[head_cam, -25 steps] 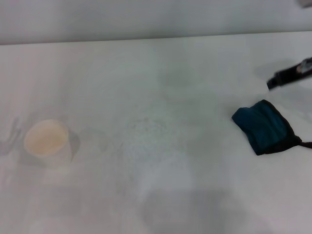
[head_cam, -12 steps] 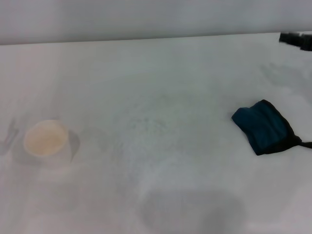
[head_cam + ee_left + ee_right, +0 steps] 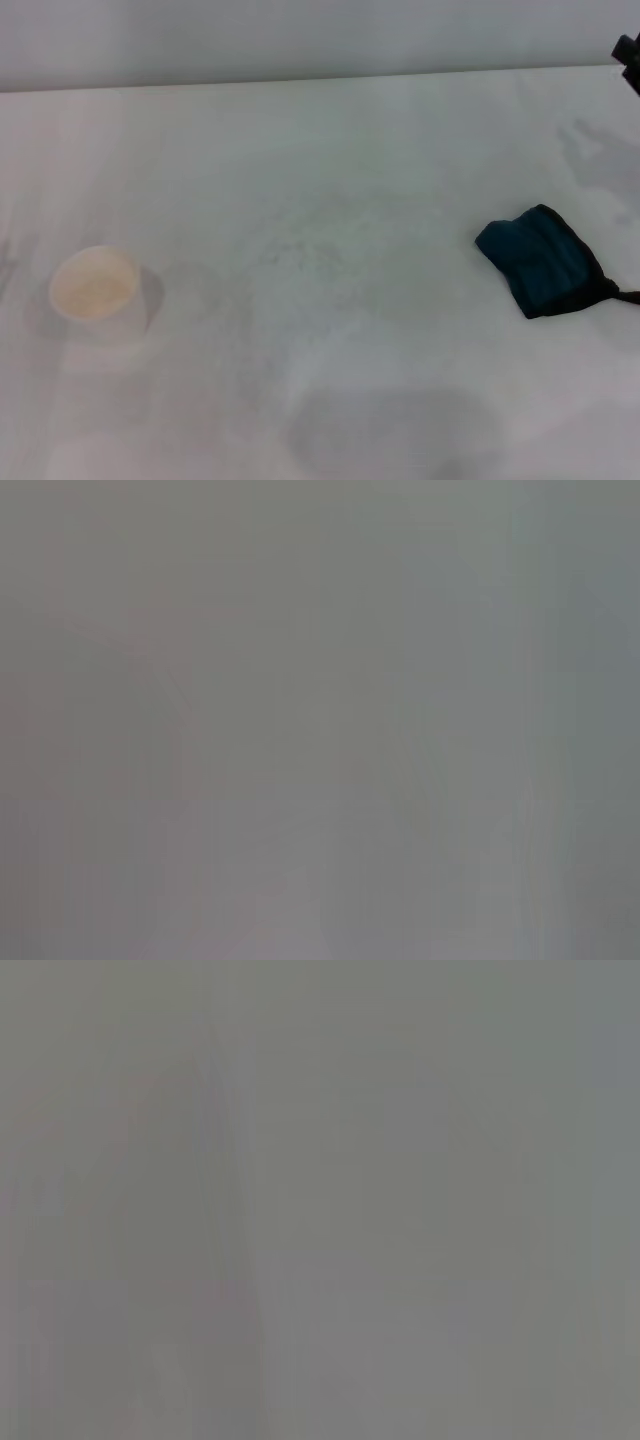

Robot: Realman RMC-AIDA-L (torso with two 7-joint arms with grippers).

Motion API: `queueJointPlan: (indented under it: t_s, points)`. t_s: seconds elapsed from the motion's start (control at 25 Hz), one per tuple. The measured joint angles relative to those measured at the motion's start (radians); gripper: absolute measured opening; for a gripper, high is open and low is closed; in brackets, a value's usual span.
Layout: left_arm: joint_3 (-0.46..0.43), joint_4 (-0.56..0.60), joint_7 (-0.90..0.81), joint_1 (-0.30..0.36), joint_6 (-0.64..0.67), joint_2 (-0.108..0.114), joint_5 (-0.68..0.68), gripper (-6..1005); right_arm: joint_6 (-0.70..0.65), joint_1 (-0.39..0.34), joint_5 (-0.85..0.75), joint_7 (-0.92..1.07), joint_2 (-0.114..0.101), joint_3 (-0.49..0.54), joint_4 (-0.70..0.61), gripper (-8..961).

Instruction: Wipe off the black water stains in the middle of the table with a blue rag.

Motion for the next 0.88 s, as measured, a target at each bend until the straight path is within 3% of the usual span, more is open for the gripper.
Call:
queueJointPlan:
  t_s: [0.24,0.64,0.88]
  points:
    - [0.0,0.012,0.0,-0.018,-0.01,-0.003,-0.058,887,0.043,-0.006,0.244,-0.403,0.001,0.001,0.221,303]
    - [0.0,0.089,0.04,-0.037,-0.098,-0.005,-0.147,887,0.009,-0.004,0.322,-0.583,0.006,0.055,0.326,305]
    - [0.009,0.117,0.048,-0.045,-0.119,-0.005,-0.14,888,0.019,-0.007,0.318,-0.694,0.006,0.057,0.331,465]
